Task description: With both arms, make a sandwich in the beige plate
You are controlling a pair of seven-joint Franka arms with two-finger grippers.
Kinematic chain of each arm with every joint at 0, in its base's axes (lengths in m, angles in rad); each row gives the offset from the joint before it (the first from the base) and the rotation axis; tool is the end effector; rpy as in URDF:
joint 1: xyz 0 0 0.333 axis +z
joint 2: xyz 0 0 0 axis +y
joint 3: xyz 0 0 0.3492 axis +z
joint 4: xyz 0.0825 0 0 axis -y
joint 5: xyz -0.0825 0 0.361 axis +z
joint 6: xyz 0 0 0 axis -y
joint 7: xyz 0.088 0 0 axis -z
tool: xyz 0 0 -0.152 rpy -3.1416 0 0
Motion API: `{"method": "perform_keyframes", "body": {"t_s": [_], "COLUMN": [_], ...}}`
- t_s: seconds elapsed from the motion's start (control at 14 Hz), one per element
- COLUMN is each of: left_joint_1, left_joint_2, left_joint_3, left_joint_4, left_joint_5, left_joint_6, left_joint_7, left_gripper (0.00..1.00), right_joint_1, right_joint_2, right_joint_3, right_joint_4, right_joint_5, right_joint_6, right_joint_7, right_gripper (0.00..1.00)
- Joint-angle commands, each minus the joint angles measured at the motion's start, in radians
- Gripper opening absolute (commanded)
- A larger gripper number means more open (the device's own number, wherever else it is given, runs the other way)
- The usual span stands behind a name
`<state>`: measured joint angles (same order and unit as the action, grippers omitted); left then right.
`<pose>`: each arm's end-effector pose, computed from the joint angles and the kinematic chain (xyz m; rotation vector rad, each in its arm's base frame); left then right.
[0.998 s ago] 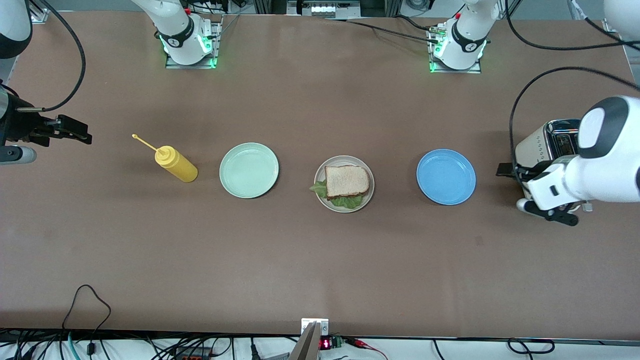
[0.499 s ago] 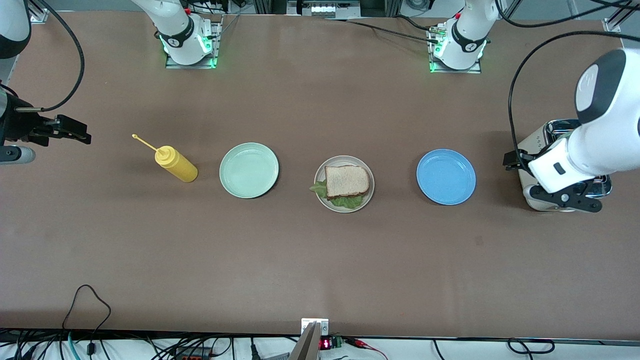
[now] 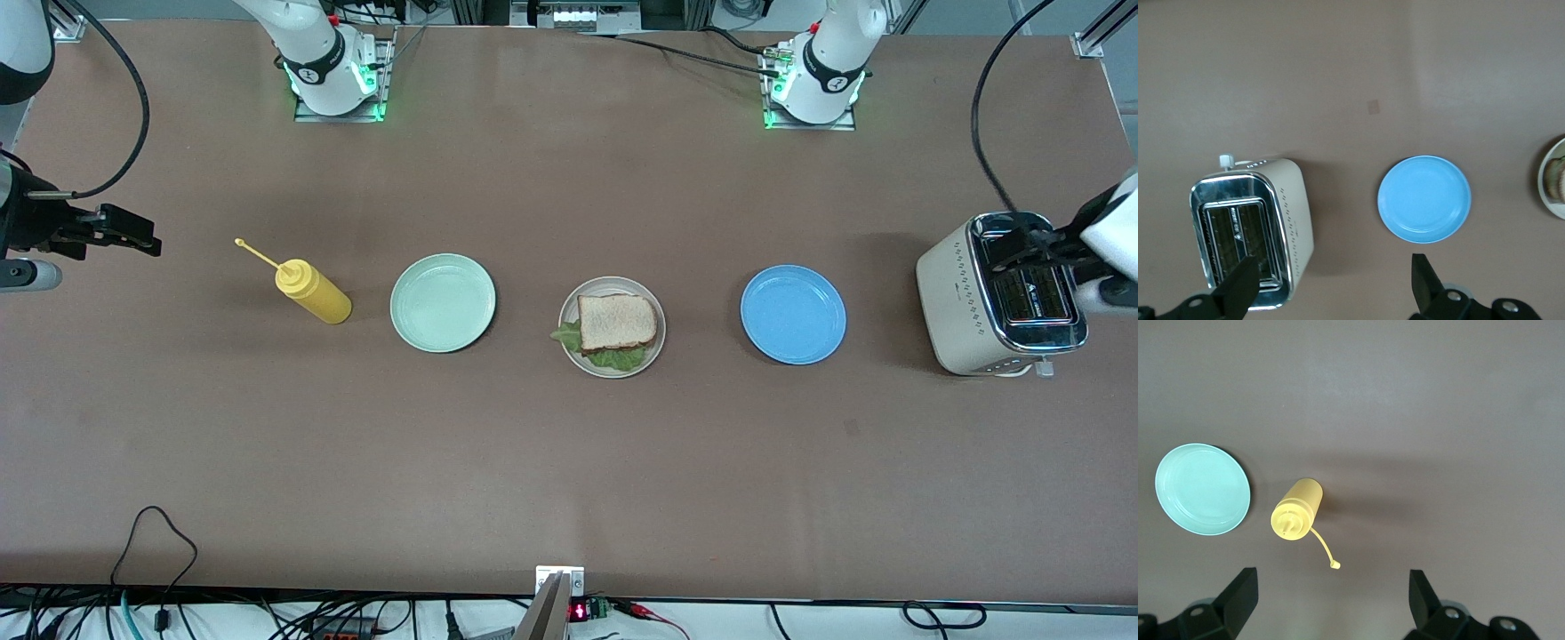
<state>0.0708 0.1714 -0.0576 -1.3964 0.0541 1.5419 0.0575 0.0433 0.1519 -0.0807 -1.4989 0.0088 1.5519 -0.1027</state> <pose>0.5854 0.0191 0.5927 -3.0973 0.0662 0.0421 0.5730 -0.0168 0.5594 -3.1327 -0.1024 0.1543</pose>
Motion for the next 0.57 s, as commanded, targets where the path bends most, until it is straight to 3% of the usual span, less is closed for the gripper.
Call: {"method": "perform_keyframes", "body": {"t_s": [0.0, 0.5], "left_joint_1": [0.001, 0.007], "left_joint_2": [-0.087, -0.188], "left_joint_3": [0.024, 0.012], "left_joint_4": [-0.123, -0.282], "left_joint_5": [-0.046, -0.046], "left_joint_6": [0.046, 0.125], "left_joint_7": [-0.025, -0.06], "left_gripper": [1.0, 1.0], "right_joint_1": [-0.005, -0.003], "right_joint_2": [0.001, 0.006], "right_joint_3": [-0.001, -0.001], "right_joint_4": [0.011, 0.011], "right_joint_5": [0.013, 0.008], "right_joint_6": [-0.004, 0.0], "right_joint_7": [-0.003, -0.003], "right_gripper": [1.0, 1.0]}}
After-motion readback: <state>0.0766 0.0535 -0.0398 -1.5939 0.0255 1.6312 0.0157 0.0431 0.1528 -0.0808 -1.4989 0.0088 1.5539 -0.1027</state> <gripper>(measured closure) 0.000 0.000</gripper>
